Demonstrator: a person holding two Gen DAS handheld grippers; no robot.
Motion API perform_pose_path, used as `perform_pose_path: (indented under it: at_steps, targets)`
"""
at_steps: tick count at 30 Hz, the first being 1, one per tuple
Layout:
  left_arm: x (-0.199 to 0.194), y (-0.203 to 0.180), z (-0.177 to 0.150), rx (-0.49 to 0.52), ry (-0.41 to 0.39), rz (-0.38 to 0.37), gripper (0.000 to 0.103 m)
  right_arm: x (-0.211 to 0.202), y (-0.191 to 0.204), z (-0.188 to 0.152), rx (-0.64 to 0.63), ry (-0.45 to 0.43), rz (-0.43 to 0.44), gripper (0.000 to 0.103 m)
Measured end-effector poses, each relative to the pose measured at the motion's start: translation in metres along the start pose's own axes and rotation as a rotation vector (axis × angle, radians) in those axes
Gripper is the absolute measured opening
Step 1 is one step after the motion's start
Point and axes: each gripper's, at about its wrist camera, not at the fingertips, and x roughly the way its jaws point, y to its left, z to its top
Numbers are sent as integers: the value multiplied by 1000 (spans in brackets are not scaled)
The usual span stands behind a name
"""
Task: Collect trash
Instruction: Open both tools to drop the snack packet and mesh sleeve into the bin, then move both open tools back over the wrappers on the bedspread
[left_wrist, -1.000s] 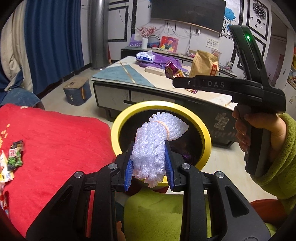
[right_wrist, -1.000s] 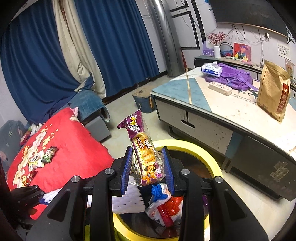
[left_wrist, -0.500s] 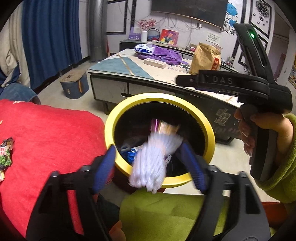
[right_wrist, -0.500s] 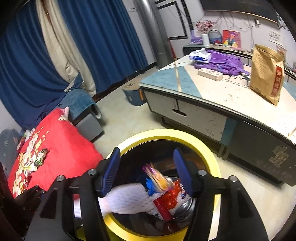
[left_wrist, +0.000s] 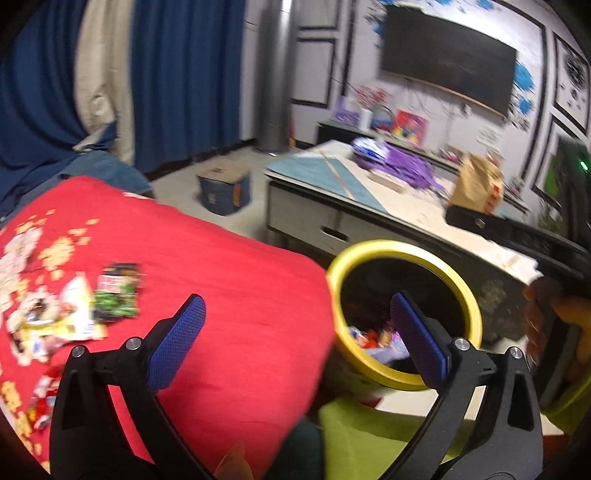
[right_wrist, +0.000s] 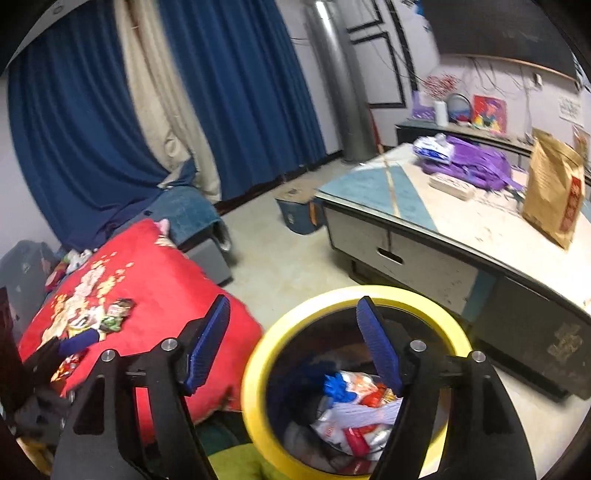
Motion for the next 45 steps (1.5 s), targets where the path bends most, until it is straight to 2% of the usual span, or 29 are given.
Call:
perform_pose_path:
  at_steps: [11,21,33,39,45]
  targets:
    - [-50,68,11,-91,-116,167,92,11,75,7,-104,19,106,69]
    - [-75,115,9,-158,-146,247,92,34,136,5,-176,66,195,70]
    - [-86,174,-13,-267,-99,313,92,80,203,-5,-247,134,266,69]
    - [-82,202,-25,-348,-47,300,92,111,227,-14,-279,198,290,69]
    - [-70,216,-36,-400,-2,274,92,142,241,-25,-292,276,307,58]
